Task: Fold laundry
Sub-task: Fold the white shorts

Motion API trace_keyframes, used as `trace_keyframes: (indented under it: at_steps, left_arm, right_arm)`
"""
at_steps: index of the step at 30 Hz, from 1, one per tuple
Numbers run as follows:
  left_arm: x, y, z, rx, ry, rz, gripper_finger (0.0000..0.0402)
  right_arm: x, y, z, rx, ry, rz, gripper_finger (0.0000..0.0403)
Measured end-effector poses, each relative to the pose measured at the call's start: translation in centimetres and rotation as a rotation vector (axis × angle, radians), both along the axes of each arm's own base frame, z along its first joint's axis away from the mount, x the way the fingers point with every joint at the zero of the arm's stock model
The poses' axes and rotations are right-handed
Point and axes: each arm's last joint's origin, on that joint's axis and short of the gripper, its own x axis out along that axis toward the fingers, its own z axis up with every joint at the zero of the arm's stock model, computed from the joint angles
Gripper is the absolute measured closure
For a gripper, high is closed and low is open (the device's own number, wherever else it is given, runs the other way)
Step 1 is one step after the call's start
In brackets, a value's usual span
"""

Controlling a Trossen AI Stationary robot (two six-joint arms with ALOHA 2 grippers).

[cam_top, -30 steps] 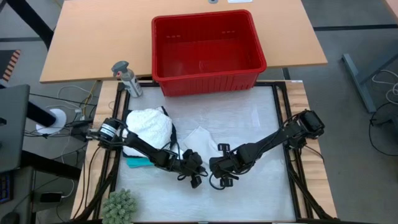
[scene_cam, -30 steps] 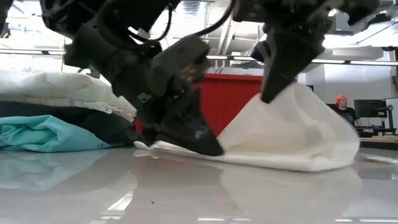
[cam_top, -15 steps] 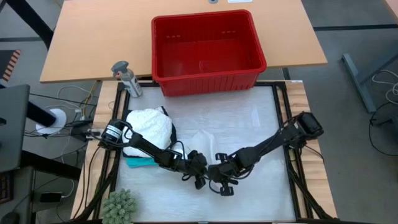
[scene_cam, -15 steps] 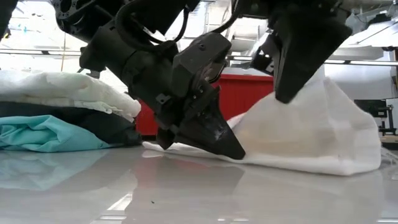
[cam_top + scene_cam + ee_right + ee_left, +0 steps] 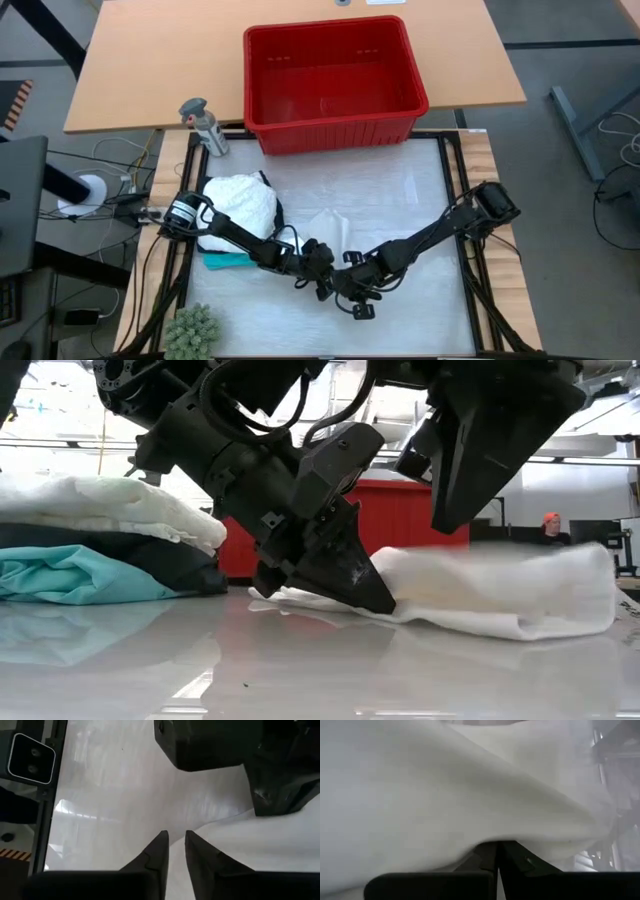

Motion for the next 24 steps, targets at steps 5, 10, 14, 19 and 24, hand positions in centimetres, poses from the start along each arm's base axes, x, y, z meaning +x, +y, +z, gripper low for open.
trace_keyframes:
  at_steps: [5,10,14,19,24]
  left_arm:
    - [0.1,0.3,0.0,-0.010,0.001,0.006,0.0401]
    - [0.2,0.6,0.0,-0.022,-0.003,0.005,0.0401]
    - [0.4,0.8,0.1,-0.046,-0.012,0.008,0.0401]
    - [0.8,0.7,0.7,-0.087,-0.082,-0.002,0.0402]
    - [1.4,0.6,1.4,-0.110,-0.090,-0.032,0.0401]
  right_arm:
    - [-0.2,-0.3,0.4,0.013,0.020,-0.009,0.0277]
    - [-1.1,-1.0,1.8,-0.006,0.038,-0.037,0.0262]
    - [-2.4,-1.1,1.6,-0.108,0.061,-0.075,0.0276]
    - [-3.8,-1.0,0.1,-0.140,0.077,-0.123,0.0295]
    - [-3.5,-1.4,-0.8,-0.131,0.049,-0.146,0.0309]
